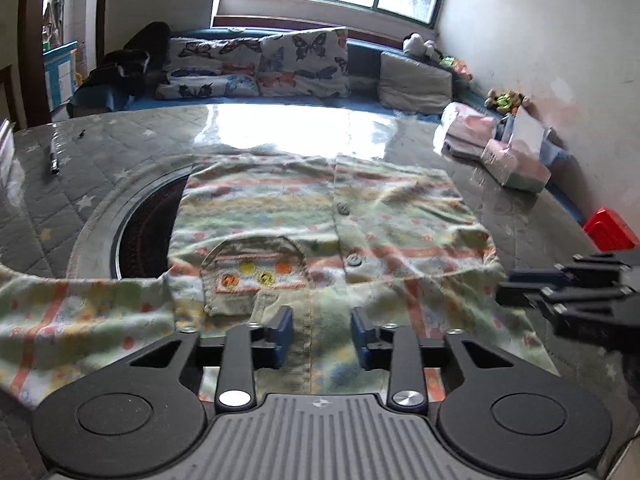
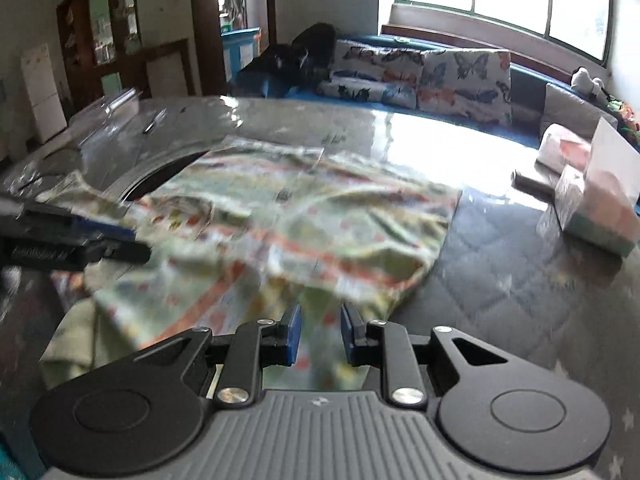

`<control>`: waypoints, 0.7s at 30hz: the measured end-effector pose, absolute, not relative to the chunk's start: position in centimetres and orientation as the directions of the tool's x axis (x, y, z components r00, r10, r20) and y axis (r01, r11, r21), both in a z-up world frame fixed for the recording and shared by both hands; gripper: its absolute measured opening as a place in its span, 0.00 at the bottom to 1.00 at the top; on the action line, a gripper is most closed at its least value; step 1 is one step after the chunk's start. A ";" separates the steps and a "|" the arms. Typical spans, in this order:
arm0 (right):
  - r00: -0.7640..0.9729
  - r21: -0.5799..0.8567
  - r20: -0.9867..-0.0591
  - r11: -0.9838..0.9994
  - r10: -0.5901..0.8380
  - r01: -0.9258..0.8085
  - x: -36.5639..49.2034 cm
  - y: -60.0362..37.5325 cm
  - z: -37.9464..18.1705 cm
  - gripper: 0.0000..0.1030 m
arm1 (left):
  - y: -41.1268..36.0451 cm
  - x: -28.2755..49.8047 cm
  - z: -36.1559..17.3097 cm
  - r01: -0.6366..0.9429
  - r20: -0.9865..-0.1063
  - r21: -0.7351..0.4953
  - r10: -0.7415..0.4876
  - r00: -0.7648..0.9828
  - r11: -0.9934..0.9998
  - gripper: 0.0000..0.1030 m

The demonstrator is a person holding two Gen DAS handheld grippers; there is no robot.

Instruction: Fold clothes

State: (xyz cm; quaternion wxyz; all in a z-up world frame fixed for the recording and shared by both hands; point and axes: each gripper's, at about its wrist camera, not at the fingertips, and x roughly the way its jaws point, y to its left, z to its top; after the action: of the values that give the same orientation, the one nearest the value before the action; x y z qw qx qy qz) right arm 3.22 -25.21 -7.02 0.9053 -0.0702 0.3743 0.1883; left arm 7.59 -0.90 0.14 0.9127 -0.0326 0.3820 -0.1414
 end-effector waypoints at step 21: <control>0.597 -0.016 -0.714 0.844 0.366 -0.536 2.5 -19.5 -7.6 0.37 | 0.8 7.8 -0.7 0.160 -0.713 -0.135 -0.208 0.669 0.978 0.31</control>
State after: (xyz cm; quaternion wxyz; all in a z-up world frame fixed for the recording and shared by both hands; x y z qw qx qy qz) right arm 2.53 -19.50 -7.57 0.8863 -0.1153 0.3695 0.2544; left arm 7.78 0.83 -0.65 0.9131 -0.0308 0.3939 -0.1006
